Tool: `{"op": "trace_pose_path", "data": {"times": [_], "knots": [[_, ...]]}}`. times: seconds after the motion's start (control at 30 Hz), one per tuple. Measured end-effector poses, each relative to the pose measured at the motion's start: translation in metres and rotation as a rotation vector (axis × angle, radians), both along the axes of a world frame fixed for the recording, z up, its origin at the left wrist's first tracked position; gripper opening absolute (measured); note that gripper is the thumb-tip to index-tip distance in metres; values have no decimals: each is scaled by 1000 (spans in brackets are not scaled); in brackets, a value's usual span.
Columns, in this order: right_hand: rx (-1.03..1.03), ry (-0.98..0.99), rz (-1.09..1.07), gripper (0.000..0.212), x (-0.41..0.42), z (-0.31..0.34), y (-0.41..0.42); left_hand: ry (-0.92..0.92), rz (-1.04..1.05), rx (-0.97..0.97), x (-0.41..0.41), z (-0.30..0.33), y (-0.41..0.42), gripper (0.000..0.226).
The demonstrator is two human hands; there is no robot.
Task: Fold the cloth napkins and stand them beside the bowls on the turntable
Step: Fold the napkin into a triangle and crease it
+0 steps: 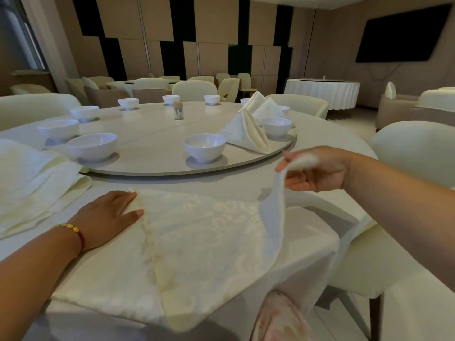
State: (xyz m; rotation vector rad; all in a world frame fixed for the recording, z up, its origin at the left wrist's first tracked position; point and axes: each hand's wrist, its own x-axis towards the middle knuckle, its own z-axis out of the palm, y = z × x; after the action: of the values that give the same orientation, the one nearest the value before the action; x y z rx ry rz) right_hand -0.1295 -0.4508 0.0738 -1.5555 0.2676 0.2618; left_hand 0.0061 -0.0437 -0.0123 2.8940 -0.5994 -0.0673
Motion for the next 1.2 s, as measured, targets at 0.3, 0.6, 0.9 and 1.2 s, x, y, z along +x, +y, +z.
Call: {"op": "trace_pose_path", "data": {"times": [0.3,0.6,0.9,1.2], "knots": [[-162,-87,168,16,74,-13,125,-11,-6,7,-1,1,0,66],[-734,-79,138,25,133,-48,213,-26,-27,-78,4,-6,5,49],[-812,31,152,23,149,-52,237,-10,-31,-105,7,-9,7,51],[-900,-1,160,14,148,-55,242,23,-23,-110,2,-4,5,51]]}}
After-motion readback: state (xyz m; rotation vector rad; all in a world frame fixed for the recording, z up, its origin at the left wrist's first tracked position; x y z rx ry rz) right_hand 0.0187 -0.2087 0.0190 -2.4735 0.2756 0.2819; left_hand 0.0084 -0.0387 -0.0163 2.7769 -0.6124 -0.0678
